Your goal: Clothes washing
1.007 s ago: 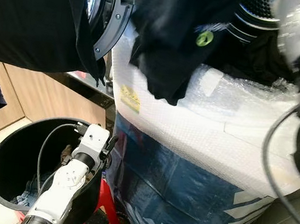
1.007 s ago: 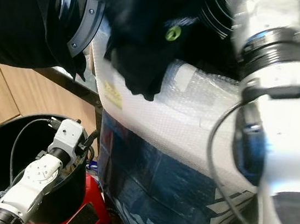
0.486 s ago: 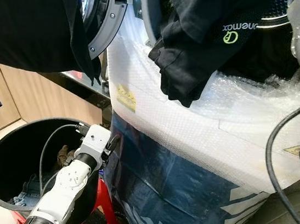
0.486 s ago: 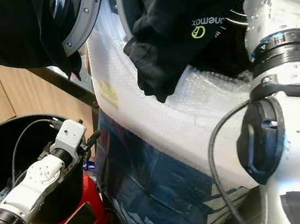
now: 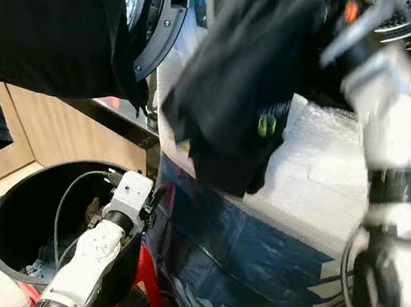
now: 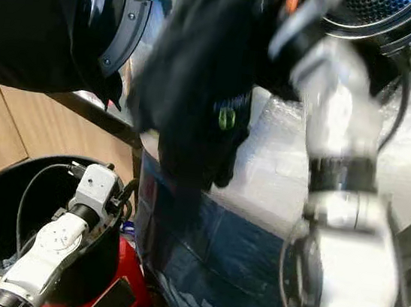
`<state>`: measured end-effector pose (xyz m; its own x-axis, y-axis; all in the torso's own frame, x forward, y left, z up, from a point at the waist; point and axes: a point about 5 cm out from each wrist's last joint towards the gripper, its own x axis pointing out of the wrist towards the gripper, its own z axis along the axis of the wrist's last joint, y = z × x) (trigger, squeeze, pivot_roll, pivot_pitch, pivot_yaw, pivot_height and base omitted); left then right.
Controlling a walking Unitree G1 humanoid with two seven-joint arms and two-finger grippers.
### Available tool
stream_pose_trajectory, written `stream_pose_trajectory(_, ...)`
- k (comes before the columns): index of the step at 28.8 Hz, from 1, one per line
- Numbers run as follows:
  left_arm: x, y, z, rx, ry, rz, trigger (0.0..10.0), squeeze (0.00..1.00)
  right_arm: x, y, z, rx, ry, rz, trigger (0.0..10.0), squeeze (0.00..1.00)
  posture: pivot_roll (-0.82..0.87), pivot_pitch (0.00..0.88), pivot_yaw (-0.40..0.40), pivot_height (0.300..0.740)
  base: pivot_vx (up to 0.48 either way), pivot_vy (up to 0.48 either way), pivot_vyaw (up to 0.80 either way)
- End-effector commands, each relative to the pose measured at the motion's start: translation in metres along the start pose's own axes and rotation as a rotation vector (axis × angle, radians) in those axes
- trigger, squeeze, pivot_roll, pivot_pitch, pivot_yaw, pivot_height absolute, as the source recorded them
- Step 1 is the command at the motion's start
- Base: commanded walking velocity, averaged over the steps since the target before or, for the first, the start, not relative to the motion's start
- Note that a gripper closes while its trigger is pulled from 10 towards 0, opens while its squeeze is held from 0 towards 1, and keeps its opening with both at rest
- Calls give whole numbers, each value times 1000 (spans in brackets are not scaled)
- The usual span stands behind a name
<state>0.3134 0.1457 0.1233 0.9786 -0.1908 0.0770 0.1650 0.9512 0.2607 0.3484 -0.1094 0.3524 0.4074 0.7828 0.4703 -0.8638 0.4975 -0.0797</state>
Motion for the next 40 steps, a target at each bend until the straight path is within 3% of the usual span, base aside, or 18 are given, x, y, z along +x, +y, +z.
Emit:
stream_pose_trajectory(1,-4,-1,9,-28,-54,8,10000,0,-11,31,-30,36,-11,71,0,0,-27,65,-15,740,0,0,0)
stream_pose_trajectory(2,-4,-1,9,-28,-54,8,10000,0,-11,31,-30,36,-11,71,0,0,-27,65,-15,740,0,0,0)
stream_pose_trajectory(3,-6,1,12,-35,-66,25,10000,0,-28,45,-58,62,24,71,0,0,-16,69,-15,740,0,0,0)
stream_pose_trajectory(6,-9,5,16,-29,-84,49,10000,0,-45,59,-81,110,80,20,0,0,-4,77,-14,740,0,0,0)
stream_pose_trajectory(9,-14,16,23,-14,-116,113,10000,0,-65,83,-100,217,61,-73,0,0,-12,85,-5,740,0,0,0)
stream_pose_trajectory(11,-15,18,24,-3,-120,123,10000,0,-68,88,-106,226,75,-113,0,0,-17,85,-1,740,0,0,0)
stream_pose_trajectory(12,-18,20,26,10,-120,138,10000,0,-74,96,-120,251,106,-220,0,0,-23,87,6,740,0,0,0)
stream_pose_trajectory(14,-19,21,26,15,-117,143,10000,0,-78,99,-130,267,125,-274,0,0,-27,89,7,740,0,0,0)
stream_pose_trajectory(15,-21,21,26,14,-113,150,10000,0,-84,102,-143,281,152,-357,10000,0,-24,94,8,740,0,0,0)
stream_pose_trajectory(18,-23,21,25,1,-101,155,10000,0,-98,95,-162,284,214,-556,10000,0,-15,98,7,740,0,0,0)
stream_pose_trajectory(21,-23,22,25,4,-98,160,10000,0,-101,92,-161,237,229,-608,10000,0,-18,101,8,740,0,0,0)
stream_pose_trajectory(22,-23,22,26,1,-95,165,10000,0,-99,90,-155,250,183,-634,10000,0,-18,102,9,740,0,0,0)
stream_pose_trajectory(26,-24,22,26,-6,-92,164,10000,0,-97,85,-147,232,154,-650,10000,0,-22,96,8,740,0,0,0)
stream_pose_trajectory(29,-23,22,27,-4,-93,160,10000,0,-96,83,-145,140,175,-630,10000,0,-20,92,6,740,0,0,0)
stream_pose_trajectory(31,-22,22,30,3,-100,161,10000,0,-98,77,-145,156,159,-685,10000,0,-15,89,4,740,0,0,259)
stream_pose_trajectory(40,-22,21,29,2,-97,149,10000,0,-93,78,-143,156,137,-668,10000,0,-18,76,5,740,0,0,356)
